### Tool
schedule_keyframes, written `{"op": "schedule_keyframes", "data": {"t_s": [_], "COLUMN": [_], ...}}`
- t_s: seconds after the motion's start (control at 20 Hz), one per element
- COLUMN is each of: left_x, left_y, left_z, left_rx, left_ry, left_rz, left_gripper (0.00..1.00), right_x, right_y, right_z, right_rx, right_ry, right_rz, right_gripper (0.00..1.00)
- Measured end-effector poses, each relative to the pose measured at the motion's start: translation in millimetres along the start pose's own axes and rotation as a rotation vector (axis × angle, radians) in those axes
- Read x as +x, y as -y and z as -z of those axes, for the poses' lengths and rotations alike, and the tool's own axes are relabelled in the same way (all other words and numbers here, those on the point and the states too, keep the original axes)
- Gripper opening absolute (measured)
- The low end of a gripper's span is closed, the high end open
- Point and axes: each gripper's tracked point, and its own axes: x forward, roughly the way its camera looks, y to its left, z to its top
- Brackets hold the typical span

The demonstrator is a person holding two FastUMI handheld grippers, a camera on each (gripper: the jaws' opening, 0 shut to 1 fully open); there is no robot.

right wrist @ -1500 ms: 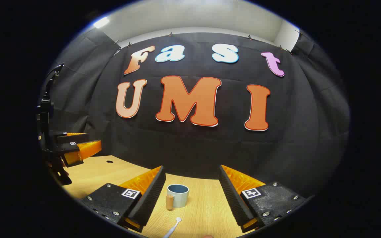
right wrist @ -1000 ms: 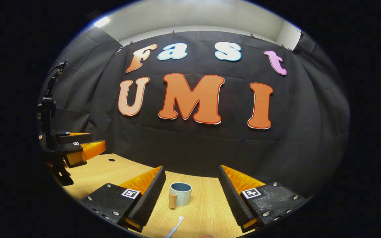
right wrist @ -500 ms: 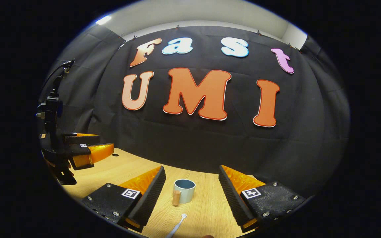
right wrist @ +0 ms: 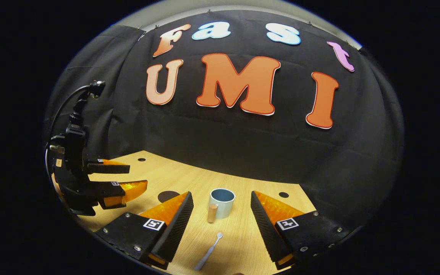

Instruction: Put the toothbrush and toothpaste on the desktop into the cup, then pick up the cup and place it on the coaster on the desktop.

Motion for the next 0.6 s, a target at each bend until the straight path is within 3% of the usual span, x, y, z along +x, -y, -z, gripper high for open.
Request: {"op": "schedule_keyframes", "data": {"t_s": [0.1, 0.2, 0.25, 0.4, 0.55, 0.6], "left_x": [1.8, 6.3, 6.8, 3.5, 1.3, 0.2], "left_y": [7.2, 6.2, 8.3, 12.0, 12.0, 10.5], "left_z": [18.0, 30.4, 39.4, 56.2, 78.1, 80.3], "left_rx": [-0.011, -0.021, -0.028, -0.047, -0.057, -0.052], "left_ry": [-0.084, -0.149, -0.169, -0.239, -0.338, -0.362], "left_rz": [0.034, 0.047, 0.053, 0.072, 0.100, 0.102], "left_gripper": [0.99, 0.89, 0.94, 0.94, 0.88, 0.90], "right_x": [2.2, 3.8, 3.7, 8.9, 13.9, 15.1], "right_y": [-3.8, -12.5, -14.8, -16.3, -26.7, -29.3], "right_z": [10.0, 20.8, 27.8, 51.4, 74.3, 85.2], "right_rx": [0.023, 0.078, 0.095, 0.106, 0.147, 0.163], "right_ry": [-0.070, -0.136, -0.172, -0.263, -0.366, -0.406], "right_rz": [-0.025, -0.058, -0.072, -0.070, -0.091, -0.094], "right_gripper": [0.91, 0.91, 0.89, 0.88, 0.88, 0.88]}}
